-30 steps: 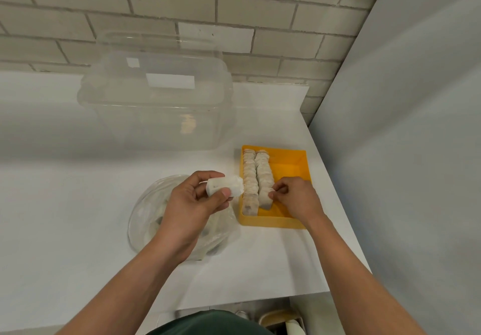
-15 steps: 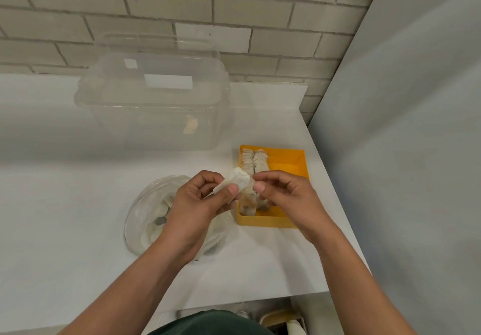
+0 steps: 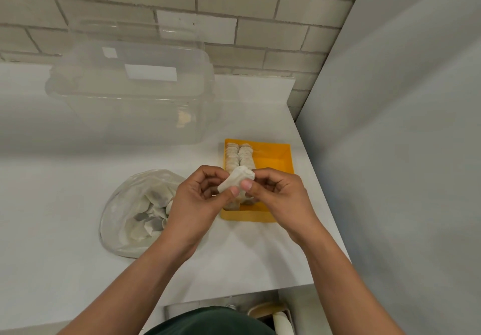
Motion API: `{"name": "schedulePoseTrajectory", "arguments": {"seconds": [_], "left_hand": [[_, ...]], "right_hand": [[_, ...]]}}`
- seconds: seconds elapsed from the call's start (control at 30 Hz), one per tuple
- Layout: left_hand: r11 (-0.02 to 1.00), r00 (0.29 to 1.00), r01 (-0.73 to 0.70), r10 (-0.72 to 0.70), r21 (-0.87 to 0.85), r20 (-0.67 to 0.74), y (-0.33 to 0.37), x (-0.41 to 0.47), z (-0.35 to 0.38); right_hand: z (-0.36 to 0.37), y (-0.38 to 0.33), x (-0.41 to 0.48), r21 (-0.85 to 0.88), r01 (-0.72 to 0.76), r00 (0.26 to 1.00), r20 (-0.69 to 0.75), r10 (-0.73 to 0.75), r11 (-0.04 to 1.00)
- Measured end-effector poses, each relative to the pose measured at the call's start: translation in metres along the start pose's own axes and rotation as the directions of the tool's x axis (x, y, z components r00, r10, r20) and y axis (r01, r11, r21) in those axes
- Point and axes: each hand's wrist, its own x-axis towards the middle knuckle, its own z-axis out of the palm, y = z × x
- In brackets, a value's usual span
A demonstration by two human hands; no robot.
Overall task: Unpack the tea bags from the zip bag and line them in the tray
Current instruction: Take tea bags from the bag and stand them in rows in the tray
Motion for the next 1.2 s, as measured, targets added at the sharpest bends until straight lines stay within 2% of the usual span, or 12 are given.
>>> {"name": "schedulePoseTrajectory", "arguments": {"seconds": [0.13, 0.2, 0.23, 0.3, 0.4, 0.47, 0.7, 0.9, 1.2], "left_hand": [[0.975, 0.998, -0.040, 0.048, 0.217, -0.033, -0.006, 0.002, -0.003], [0.907, 0.993, -0.111, 0.119, 0.406, 0.004, -0.014, 0.003, -0.009], [0.828, 0.981, -0.186, 0.183, 0.529, 0.057, -0.018, 0.003, -0.013], [0.578, 0.927, -0.360, 0.310, 0.732, 0.211, -0.026, 0.002, -0.018], [0.251, 0.832, -0.519, 0.369, 0.817, 0.415, -0.033, 0.002, -0.020], [0.112, 0.809, -0.529, 0.366, 0.841, 0.460, -0.037, 0.003, -0.019], [-0.062, 0.825, -0.500, 0.268, 0.864, 0.497, -0.050, 0.009, -0.018], [-0.116, 0.833, -0.472, 0.265, 0.874, 0.485, -0.055, 0.014, -0.014], [-0.191, 0.833, -0.430, 0.292, 0.882, 0.469, -0.060, 0.014, -0.008]], "right_hand": [[-0.008, 0.006, 0.006, -0.058, 0.009, 0.999, -0.040, -0.011, 0.998], [-0.013, 0.013, 0.012, -0.130, 0.019, 0.996, -0.078, -0.030, 0.991], [-0.016, 0.017, 0.015, -0.164, 0.021, 0.995, -0.096, -0.037, 0.986], [-0.022, 0.028, 0.024, -0.242, 0.022, 0.992, -0.113, -0.051, 0.970], [-0.031, 0.045, 0.035, -0.363, -0.004, 0.993, -0.110, -0.039, 0.932], [-0.034, 0.054, 0.041, -0.404, -0.031, 0.994, -0.112, -0.015, 0.914], [-0.036, 0.068, 0.055, -0.565, -0.118, 0.991, -0.018, 0.130, 0.817], [-0.032, 0.079, 0.062, -0.720, -0.114, 0.986, 0.001, 0.166, 0.684], [-0.032, 0.076, 0.059, -0.759, -0.189, 0.975, -0.070, 0.211, 0.623]]}}
